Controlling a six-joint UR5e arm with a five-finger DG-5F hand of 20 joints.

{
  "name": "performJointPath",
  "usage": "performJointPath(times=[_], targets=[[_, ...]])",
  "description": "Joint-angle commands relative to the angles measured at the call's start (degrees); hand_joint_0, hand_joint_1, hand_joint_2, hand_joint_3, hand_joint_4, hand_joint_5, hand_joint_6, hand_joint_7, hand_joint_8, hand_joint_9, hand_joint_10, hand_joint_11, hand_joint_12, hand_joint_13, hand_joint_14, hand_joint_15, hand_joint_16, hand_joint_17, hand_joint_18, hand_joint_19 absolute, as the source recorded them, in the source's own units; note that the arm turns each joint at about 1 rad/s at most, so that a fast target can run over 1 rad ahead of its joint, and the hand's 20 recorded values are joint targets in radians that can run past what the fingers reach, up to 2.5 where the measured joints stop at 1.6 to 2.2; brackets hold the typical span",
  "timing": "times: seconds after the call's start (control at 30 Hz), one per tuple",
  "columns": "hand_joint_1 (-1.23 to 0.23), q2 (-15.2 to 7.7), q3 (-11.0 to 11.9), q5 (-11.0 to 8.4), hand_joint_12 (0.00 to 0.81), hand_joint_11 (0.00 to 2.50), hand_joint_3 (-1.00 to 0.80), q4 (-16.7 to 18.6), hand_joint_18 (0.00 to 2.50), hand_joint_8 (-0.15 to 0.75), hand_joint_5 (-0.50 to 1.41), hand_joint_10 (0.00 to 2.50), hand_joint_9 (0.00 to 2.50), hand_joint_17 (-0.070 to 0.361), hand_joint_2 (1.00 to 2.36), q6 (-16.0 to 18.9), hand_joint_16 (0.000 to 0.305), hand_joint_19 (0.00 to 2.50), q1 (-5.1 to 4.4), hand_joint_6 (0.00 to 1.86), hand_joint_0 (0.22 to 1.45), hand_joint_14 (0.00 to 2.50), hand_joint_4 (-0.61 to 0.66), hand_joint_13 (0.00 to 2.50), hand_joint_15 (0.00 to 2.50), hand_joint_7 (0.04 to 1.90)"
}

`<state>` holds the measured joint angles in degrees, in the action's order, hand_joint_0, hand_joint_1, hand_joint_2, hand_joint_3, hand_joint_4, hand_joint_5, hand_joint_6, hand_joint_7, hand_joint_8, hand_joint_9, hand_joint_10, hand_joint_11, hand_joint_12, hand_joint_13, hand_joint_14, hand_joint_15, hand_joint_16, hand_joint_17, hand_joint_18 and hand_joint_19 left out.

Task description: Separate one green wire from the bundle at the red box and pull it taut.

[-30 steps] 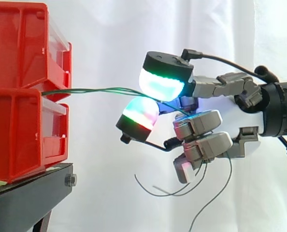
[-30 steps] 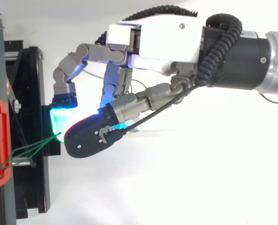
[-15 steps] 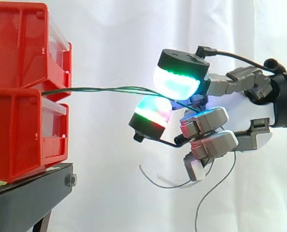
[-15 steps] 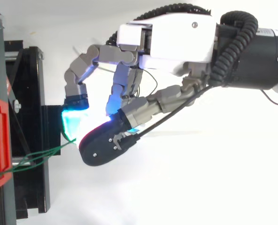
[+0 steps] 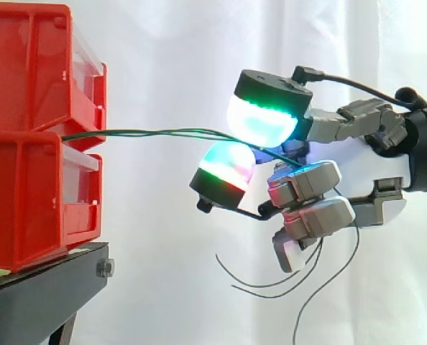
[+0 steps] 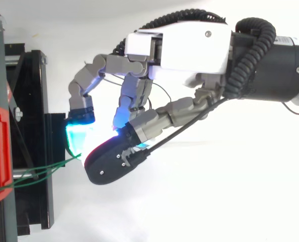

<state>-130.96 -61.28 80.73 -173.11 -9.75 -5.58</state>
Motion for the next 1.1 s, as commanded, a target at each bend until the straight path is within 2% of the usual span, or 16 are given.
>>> performJointPath(times=[0.0, 0.2, 0.37, 0.57, 0.63, 0.67, 0.77, 0.83, 0.9, 0.93, 1.07], targets=[[-0.74, 0.0, -0.6, -0.48, 0.372, 1.61, -0.42, 0.84, 0.92, 0.24, -0.2, 0.0, 1.31, 0.12, 1.01, -0.01, 0.053, 0.68, -0.22, 0.93, 0.68, 0.02, 0.05, 1.23, 1.18, 0.94], [-0.83, 0.0, -0.86, -0.66, 0.369, 1.59, -0.5, 1.9, 0.9, 0.24, -0.2, 0.01, 1.28, 0.118, 1.0, 0.08, 0.052, 0.66, -0.4, 0.94, 0.7, 0.02, 0.07, 1.21, 1.16, 0.89], [-0.82, 0.0, -0.86, -0.66, 0.373, 1.6, -0.5, 1.9, 0.91, 0.243, -0.2, 0.0, 1.33, 0.117, 1.0, 0.08, 0.052, 0.66, -0.66, 0.93, 0.68, 0.03, 0.08, 1.23, 1.16, 0.9], [-0.84, -0.09, -0.86, -0.92, 0.372, 1.61, -0.5, 1.9, 0.92, 0.243, -0.2, 0.0, 1.32, 0.117, 1.0, -0.01, 0.052, 0.66, -0.66, 0.93, 0.72, 0.03, 0.03, 1.23, 1.15, 0.99], [-0.77, 0.0, -0.86, -0.92, 0.361, 1.67, -0.45, 1.9, 0.92, 0.241, -0.2, 0.0, 1.37, 0.116, 1.01, -0.01, 0.051, 0.68, -0.75, 0.94, 0.68, 0.02, 0.06, 1.27, 1.21, 0.99], [-0.76, 0.0, -0.95, -1.01, 0.361, 1.64, -0.45, 1.9, 0.93, 0.24, -0.2, 0.1, 1.38, 0.117, 1.0, 0.08, 0.052, 0.69, -0.75, 0.94, 0.68, 0.02, 0.06, 1.31, 1.24, 0.98], [-0.63, -0.09, -0.95, -1.01, 0.314, 1.54, -0.5, 1.9, 1.01, 0.229, -0.18, 0.73, 1.42, 0.12, 1.0, -0.01, 0.054, 0.74, -0.84, 0.93, 0.62, 0.01, 0.09, 1.54, 1.54, 0.95], [-0.59, -0.09, -0.95, -1.1, 0.307, 1.52, -0.5, 1.9, 1.06, 0.228, -0.18, 0.9, 1.42, 0.122, 1.0, -0.01, 0.054, 0.76, -0.93, 0.93, 0.6, 0.0, 0.1, 1.6, 1.65, 0.93], [-0.58, -0.09, -2.44, -1.36, 0.306, 1.53, -0.5, 2.43, 1.07, 0.232, -0.18, 0.95, 1.41, 0.123, 1.0, 0.26, 0.055, 0.78, -1.1, 0.93, 0.59, 0.14, 0.1, 1.6, 1.61, 0.94], [-0.58, -0.09, -3.32, -2.06, 0.306, 1.51, -0.5, 3.92, 1.08, 0.227, -0.19, 0.99, 1.4, 0.124, 1.0, 0.35, 0.055, 0.78, -1.28, 0.92, 0.59, 0.22, 0.1, 1.59, 1.58, 0.96], [-0.6, -0.09, -4.02, -3.03, 0.306, 1.44, -0.5, 7.43, 1.08, 0.23, -0.19, 1.05, 1.35, 0.126, 1.0, 0.43, 0.056, 0.79, -1.37, 0.92, 0.58, 0.38, 0.11, 1.57, 1.51, 0.95]])
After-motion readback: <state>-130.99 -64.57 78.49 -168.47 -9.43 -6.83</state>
